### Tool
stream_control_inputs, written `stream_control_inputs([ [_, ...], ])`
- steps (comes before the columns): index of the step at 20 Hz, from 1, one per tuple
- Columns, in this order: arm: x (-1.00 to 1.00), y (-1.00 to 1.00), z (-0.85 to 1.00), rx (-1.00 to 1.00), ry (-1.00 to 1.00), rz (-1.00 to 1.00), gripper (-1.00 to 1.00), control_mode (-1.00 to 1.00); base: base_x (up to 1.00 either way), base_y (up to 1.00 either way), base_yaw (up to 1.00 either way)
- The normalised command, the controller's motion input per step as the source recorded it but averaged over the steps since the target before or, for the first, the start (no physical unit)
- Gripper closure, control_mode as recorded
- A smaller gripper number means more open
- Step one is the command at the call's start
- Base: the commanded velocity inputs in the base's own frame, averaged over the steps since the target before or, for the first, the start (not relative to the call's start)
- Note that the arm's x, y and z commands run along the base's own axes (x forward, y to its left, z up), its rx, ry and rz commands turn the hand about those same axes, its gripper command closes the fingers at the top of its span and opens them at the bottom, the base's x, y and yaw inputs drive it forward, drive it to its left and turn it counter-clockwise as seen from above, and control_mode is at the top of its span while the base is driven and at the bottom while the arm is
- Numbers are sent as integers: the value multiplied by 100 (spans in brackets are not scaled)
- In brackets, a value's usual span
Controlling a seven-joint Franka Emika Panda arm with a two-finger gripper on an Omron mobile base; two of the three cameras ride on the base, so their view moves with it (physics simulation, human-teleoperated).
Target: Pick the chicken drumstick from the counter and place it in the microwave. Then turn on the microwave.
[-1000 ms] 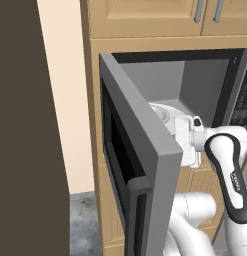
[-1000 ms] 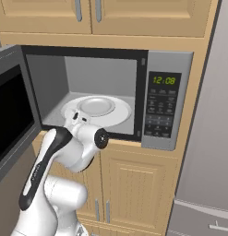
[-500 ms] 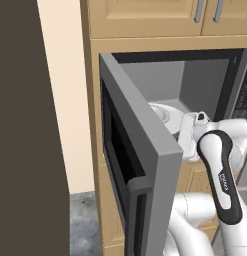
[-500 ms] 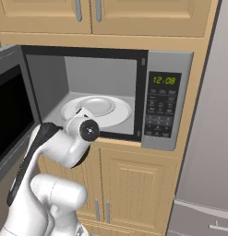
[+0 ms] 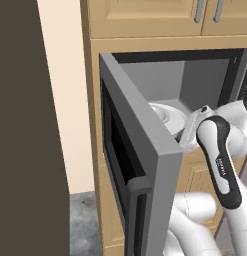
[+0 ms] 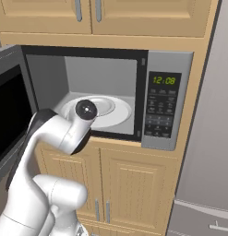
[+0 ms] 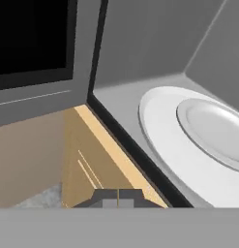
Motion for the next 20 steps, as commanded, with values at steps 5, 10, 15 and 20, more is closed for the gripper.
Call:
stream_control_inputs([
  [5,0,-11,0,-2,17,-19,100,-100,0,0,0],
  [10,0,-10,0,-1,12,-18,100,-100,0,0,0],
  [15,0,-6,0,-1,9,-19,100,-100,0,0,0],
  [20,0,-8,0,0,10,-16,100,-100,0,0,0],
])
